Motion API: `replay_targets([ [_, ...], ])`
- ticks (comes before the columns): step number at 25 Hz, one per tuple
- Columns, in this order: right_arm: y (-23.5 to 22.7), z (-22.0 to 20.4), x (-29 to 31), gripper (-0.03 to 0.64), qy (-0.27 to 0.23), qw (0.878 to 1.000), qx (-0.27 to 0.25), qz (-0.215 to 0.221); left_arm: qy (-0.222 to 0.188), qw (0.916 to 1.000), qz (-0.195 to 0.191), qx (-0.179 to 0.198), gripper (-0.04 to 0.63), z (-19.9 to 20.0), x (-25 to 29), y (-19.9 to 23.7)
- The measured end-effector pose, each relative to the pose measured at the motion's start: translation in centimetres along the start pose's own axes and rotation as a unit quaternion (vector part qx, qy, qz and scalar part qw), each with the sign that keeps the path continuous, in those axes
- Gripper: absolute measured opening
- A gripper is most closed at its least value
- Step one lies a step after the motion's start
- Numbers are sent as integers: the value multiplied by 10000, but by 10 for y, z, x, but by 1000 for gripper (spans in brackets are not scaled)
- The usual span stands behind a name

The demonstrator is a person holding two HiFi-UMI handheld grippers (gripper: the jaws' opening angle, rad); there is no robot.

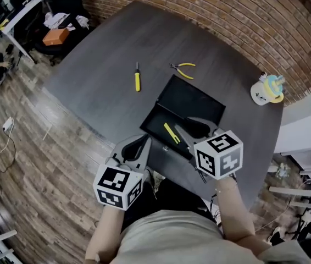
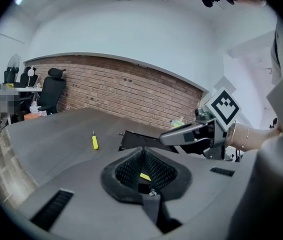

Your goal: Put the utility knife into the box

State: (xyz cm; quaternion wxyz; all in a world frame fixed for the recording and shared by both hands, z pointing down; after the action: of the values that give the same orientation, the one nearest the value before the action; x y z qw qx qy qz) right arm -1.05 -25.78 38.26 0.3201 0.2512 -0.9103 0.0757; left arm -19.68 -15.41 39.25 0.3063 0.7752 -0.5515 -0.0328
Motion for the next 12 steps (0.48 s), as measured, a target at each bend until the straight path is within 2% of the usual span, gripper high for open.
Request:
replay_targets([
  [2, 2, 7, -13, 131, -403, 9990, -16, -192, -56, 9999, -61, 103, 23, 7, 0, -5],
  [5, 5, 13, -30, 69, -885, 9954, 20, -367, -157, 9995, -162, 222, 23, 18, 2, -13],
  [12, 11, 16, -65, 9, -1745, 9832, 494, -191, -323, 9977, -443, 398, 23, 31, 1, -31],
])
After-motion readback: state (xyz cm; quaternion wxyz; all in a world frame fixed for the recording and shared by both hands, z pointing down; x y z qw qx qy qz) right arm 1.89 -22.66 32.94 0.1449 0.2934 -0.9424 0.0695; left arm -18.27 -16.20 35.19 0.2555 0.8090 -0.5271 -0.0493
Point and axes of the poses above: the fingertips, and each gripper's own axes: x forward along the fingers, y to its left, z out of its top, the point moved 10 cm from there along -x, backward along the fingers, and after that the axes turned 13 degrees about -x, right-handed, at the moved point
